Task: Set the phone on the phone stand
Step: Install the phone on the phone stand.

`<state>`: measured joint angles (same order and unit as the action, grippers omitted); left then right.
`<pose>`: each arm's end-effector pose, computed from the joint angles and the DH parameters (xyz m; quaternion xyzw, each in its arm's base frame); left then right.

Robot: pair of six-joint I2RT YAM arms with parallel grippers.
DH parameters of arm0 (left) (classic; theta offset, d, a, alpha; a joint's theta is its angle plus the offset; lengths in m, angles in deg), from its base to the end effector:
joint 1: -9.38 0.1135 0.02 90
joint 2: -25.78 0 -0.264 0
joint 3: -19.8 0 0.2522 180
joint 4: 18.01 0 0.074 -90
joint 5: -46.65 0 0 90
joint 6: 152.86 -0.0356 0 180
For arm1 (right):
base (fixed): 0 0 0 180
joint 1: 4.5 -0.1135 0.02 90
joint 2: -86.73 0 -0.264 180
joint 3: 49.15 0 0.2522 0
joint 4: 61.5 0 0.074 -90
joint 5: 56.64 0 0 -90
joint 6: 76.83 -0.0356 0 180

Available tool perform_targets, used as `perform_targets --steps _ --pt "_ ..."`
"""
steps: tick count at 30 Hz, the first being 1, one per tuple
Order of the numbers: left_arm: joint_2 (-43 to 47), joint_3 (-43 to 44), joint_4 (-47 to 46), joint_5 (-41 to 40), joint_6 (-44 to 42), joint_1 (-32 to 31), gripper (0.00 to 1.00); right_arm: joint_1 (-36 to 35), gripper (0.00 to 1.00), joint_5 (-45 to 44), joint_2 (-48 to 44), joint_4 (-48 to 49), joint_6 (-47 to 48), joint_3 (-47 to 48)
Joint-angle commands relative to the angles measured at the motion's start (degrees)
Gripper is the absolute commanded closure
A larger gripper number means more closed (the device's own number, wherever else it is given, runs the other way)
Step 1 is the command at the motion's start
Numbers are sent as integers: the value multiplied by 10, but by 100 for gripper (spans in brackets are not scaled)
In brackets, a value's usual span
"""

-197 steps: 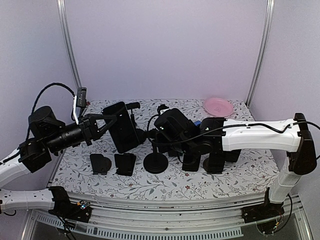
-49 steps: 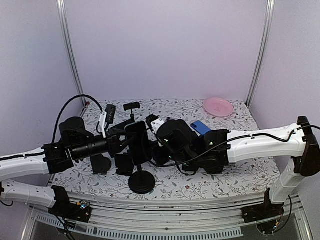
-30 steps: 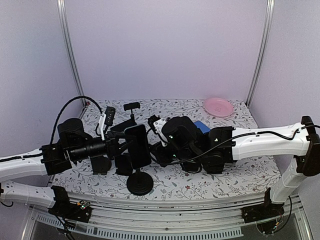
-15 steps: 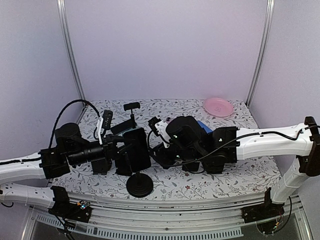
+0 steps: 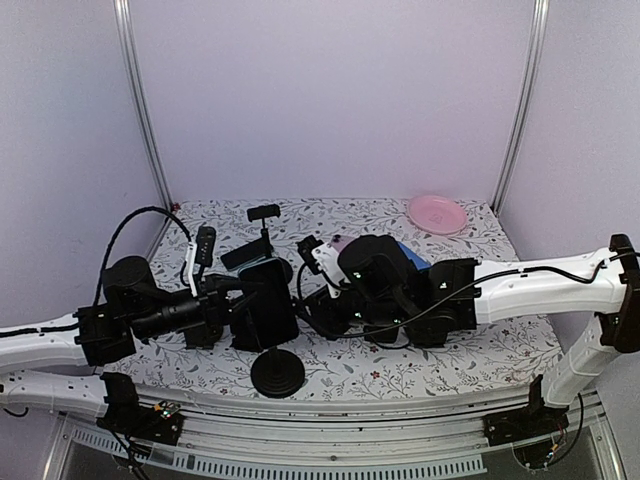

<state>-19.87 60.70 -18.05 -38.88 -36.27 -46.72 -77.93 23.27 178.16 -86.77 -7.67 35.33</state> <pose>0.1070 -0.1642 0.2724 0.2127 0.7040 -0.4687 0.4893 0.1113 0.3521 0.2888 -0.3483 0.8007 0.3004 0.3838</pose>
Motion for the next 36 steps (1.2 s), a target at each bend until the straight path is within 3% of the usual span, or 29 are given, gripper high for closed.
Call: perform_targets --steps 1,9,19,23,30,36 --pt "-13 -25 21 -106 -18 2 100 -42 65 117 -59 169 -4 -8" --pt "2 -36 17 -140 -22 -7 100 -61 67 53 -57 204 40 -31" --pt "6 -32 25 -140 -30 -9 100 -66 58 139 -51 230 71 -33" --pt "8 -31 22 -119 -35 -8 100 -50 61 85 -57 200 30 -30" --pt "7 -26 22 -82 -39 -9 100 39 63 179 -57 187 -81 -41" --pt "8 -26 23 -79 -38 -9 100 73 79 229 -30 202 -132 -45"
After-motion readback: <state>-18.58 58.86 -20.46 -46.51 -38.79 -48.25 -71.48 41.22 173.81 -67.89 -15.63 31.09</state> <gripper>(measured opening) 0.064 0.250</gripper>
